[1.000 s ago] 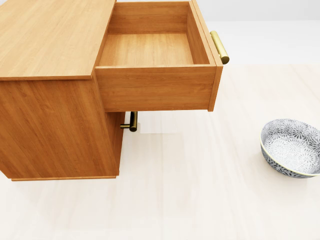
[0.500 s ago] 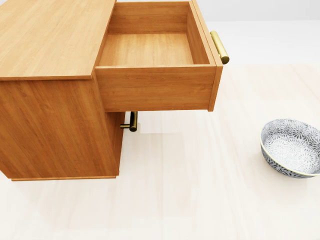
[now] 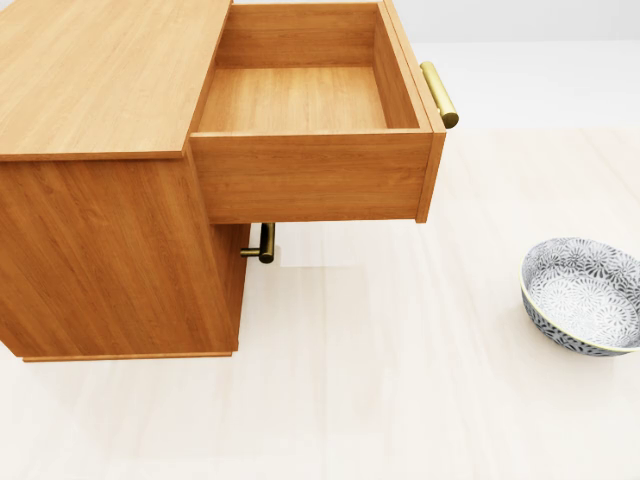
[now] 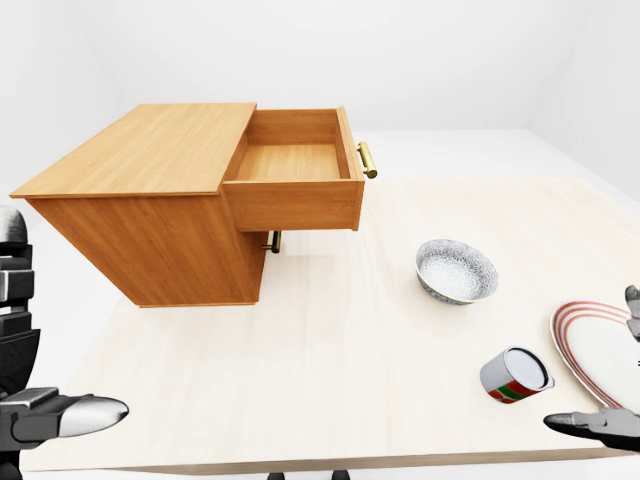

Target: Put the ketchup in the top drawer of the cabinet.

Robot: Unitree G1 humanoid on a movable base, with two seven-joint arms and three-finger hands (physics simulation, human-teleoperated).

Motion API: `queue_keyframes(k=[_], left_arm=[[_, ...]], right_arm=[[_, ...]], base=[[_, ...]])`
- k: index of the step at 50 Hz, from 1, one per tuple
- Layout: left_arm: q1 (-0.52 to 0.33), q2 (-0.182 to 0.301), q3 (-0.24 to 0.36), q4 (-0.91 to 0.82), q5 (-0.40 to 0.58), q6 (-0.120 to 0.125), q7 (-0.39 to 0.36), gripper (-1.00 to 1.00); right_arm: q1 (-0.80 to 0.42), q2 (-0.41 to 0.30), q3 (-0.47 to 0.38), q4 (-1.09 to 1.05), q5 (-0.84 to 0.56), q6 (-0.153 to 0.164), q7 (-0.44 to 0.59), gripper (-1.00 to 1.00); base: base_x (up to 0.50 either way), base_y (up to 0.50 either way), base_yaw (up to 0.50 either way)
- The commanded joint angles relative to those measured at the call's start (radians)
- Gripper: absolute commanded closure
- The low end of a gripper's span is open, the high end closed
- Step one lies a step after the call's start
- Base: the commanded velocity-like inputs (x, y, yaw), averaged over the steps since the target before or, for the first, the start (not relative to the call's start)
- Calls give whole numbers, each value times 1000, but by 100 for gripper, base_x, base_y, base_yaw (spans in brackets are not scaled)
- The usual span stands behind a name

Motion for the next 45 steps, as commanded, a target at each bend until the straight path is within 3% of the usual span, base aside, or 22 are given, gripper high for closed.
queue_keyframes(k=[1, 10, 21, 45], left_arm=[[2, -4, -3, 0, 7, 0, -5, -100], [6, -7, -27, 16, 32, 0, -6, -100], [3, -4, -15, 6, 19, 0, -3, -100], [9, -7, -23, 3, 26, 0, -4, -100]], right_arm=[[-16, -35, 50, 99, -36, 0, 0, -100], [-44, -60, 120, 182, -56, 0, 0, -100], [-61, -87, 187, 228, -63, 0, 0, -100], [-15, -79, 166, 301, -93, 0, 0, -100]], base=[[0, 0, 0], [0, 0, 0], [0, 0, 0], [0, 0, 0]])
